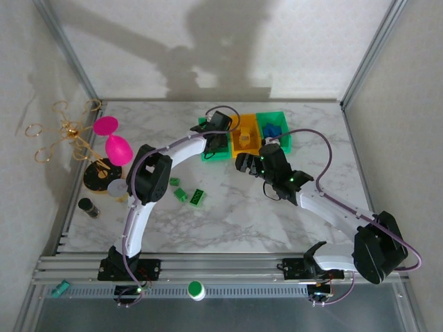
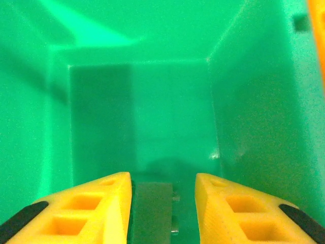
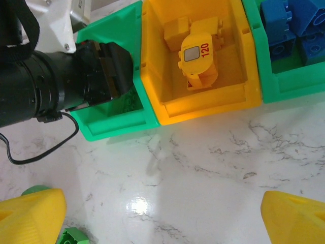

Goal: Sort the legos into containers by color
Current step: Place the lego in the container, then pick up the lego from the center of the table.

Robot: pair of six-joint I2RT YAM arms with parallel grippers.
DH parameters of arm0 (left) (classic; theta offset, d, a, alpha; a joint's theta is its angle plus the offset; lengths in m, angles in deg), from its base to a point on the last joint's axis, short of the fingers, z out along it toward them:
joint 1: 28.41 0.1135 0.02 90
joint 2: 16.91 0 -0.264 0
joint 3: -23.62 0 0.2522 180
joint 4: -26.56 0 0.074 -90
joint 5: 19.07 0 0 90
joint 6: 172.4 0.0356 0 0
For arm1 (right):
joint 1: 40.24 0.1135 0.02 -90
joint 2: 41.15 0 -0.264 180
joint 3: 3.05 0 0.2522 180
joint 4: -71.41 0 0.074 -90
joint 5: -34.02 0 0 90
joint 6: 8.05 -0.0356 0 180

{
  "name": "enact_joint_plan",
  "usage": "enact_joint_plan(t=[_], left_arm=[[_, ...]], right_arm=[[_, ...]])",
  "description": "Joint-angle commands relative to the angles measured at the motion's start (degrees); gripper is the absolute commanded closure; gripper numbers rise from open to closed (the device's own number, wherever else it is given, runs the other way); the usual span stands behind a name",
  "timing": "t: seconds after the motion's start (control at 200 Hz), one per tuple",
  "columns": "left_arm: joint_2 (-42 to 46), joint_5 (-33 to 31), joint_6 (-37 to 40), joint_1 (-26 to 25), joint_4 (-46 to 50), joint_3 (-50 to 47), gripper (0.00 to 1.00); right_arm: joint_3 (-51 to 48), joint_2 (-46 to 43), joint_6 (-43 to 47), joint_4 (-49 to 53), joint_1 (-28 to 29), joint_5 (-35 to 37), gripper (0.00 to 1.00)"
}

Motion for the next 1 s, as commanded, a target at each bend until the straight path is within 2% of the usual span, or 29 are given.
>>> enact_joint_plan(t=[0.0,0.25,0.481,0.551,0.856,0.996], left_arm=[[1.3,-2.1,-1.0,0.3,2.6,2.5,0.61],[10.2,0.0,-1.4,0.3,1.0,-3.1,0.61],[27.6,1.2,-2.6,0.0,-4.4,-20.9,0.62],[32.8,1.2,-3.0,-0.4,-4.9,-26.2,0.61],[55.3,-5.0,-8.5,-5.5,0.0,-47.7,0.6],[63.5,-8.6,-13.3,-8.4,6.2,-54.5,0.59]], right_arm=[[0.5,-0.9,0.7,1.2,-0.4,1.5,0.01],[0.8,-1.5,1.3,2.4,-0.4,0.7,0.01],[-0.7,-2.9,2.1,3.5,2.3,-1.4,0.01],[-1.2,-3.4,2.6,3.6,5.8,-0.8,0.01],[-7.0,-4.9,0.3,-3.8,13.8,-3.6,0.01],[-8.9,-3.1,-2.3,-6.8,16.8,-3.3,0.01]])
